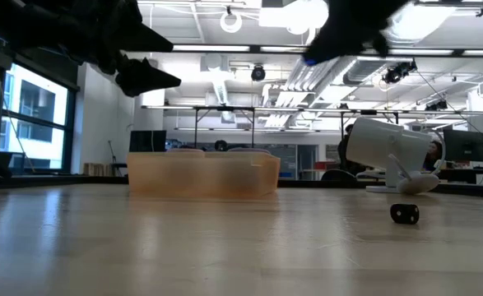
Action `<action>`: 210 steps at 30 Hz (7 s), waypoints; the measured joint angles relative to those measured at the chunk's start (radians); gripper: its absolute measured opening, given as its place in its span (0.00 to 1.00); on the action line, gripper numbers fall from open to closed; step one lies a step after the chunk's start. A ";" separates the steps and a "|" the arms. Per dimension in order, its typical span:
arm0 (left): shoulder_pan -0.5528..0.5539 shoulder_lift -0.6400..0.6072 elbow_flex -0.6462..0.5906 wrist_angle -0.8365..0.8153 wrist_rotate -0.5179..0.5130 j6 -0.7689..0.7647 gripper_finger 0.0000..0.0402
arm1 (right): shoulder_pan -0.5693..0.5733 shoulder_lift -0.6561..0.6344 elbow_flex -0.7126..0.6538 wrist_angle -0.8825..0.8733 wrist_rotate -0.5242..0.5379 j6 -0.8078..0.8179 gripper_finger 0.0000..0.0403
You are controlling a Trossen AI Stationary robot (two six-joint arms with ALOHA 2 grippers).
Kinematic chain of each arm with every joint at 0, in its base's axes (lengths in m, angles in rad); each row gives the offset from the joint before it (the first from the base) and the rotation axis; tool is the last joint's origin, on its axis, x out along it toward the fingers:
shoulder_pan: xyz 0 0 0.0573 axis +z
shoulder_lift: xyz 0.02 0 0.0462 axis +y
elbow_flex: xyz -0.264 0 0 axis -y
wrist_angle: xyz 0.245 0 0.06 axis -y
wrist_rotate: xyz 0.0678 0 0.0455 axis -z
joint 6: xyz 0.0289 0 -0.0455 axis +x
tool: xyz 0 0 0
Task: Pick & Place Dice
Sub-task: Put the small dark blue die into the orange bin, then put the large orange die into the orange bin
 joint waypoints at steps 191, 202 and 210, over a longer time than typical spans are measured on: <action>-0.052 0.000 0.000 0.085 -0.001 0.068 0.98 | 0.312 0.205 0.217 -0.827 -0.731 0.457 0.99; -0.052 0.000 0.000 0.085 0.000 0.069 0.98 | 0.312 0.203 0.152 -0.749 -0.782 0.452 0.99; -0.052 0.000 0.001 0.088 0.000 0.069 0.98 | 0.308 0.200 0.062 -0.644 -0.800 0.448 0.99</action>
